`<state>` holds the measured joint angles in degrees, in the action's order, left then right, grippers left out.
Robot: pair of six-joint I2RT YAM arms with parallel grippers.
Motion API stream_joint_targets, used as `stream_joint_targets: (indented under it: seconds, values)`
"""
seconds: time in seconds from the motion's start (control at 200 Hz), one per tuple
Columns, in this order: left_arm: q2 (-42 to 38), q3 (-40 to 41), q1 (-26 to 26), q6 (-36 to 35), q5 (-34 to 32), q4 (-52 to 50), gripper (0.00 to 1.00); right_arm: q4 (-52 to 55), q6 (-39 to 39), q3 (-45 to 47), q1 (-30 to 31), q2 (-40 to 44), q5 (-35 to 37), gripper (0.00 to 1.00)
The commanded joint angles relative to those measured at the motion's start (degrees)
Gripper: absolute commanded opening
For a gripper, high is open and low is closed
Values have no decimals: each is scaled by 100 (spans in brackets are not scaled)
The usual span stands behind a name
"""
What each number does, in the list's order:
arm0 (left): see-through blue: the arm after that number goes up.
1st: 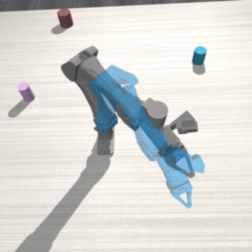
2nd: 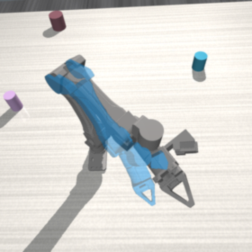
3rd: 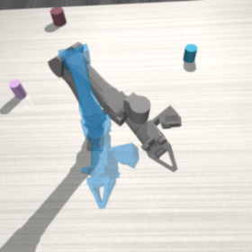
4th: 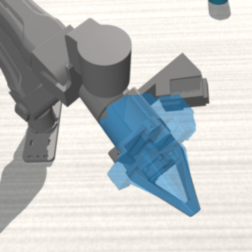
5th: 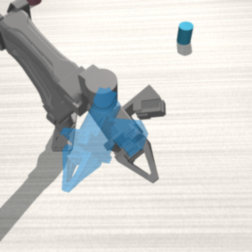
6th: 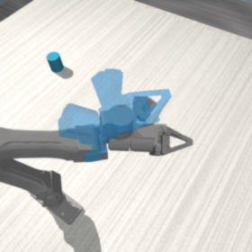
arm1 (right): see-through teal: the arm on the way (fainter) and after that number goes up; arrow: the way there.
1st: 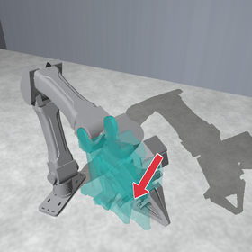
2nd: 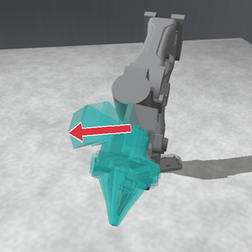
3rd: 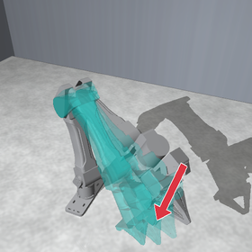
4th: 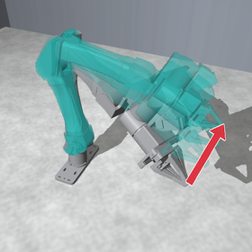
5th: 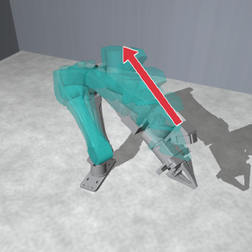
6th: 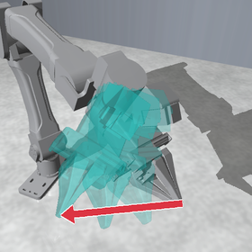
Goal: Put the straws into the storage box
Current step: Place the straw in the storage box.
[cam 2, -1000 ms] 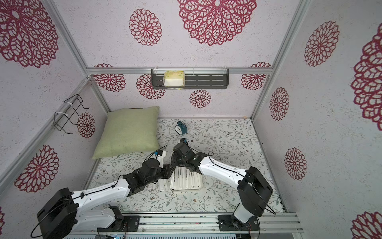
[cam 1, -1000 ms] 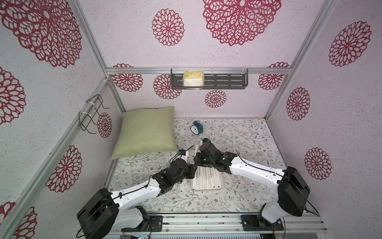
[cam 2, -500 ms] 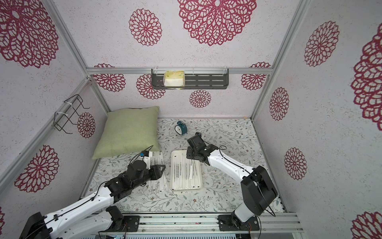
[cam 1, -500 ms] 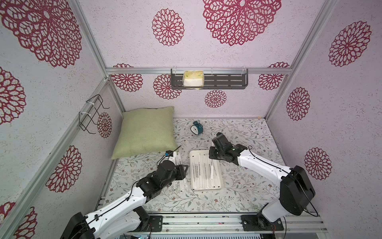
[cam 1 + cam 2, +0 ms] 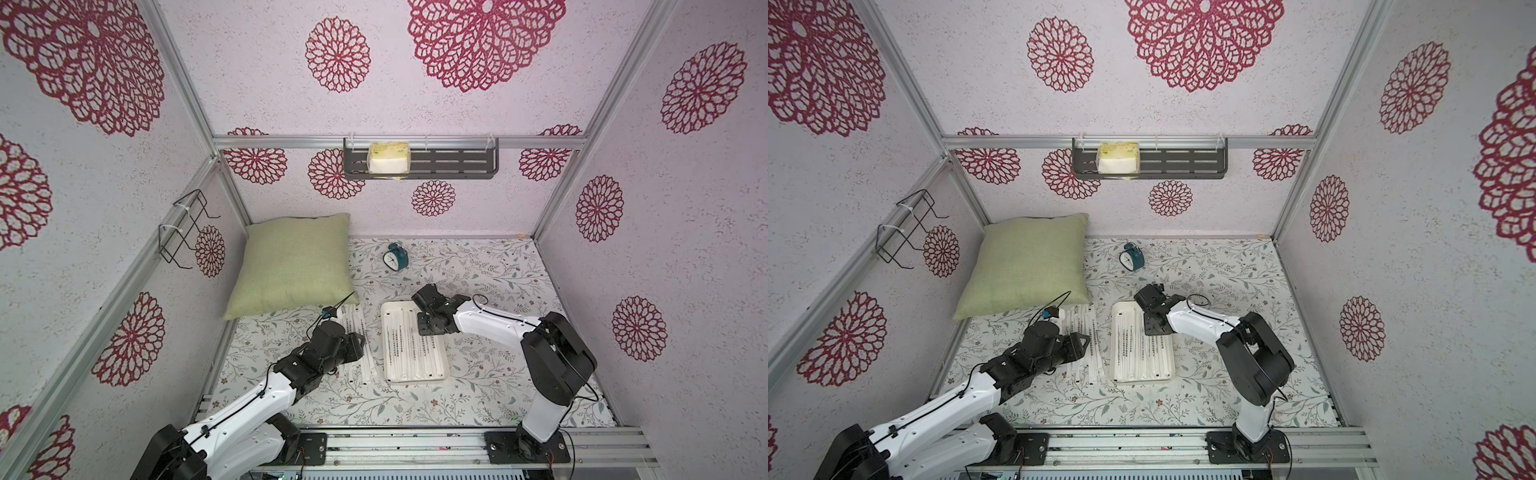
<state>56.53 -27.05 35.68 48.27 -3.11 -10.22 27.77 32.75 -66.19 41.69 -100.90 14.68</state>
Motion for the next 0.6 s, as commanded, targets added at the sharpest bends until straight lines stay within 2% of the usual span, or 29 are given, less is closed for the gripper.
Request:
stream_joint_targets:
  seconds: [0.0, 0.46, 0.595]
  values:
    - [-22, 59, -9, -18, 24, 189, 49, 55, -203, -103, -64, -33, 132, 11]
    - [75, 0, -7, -38, 81, 196, 49, -118, -189, -86, -109, -303, 176, 17]
    - [35, -11, -6, -30, 65, 161, 49, -79, -169, -133, -109, -272, 218, 25]
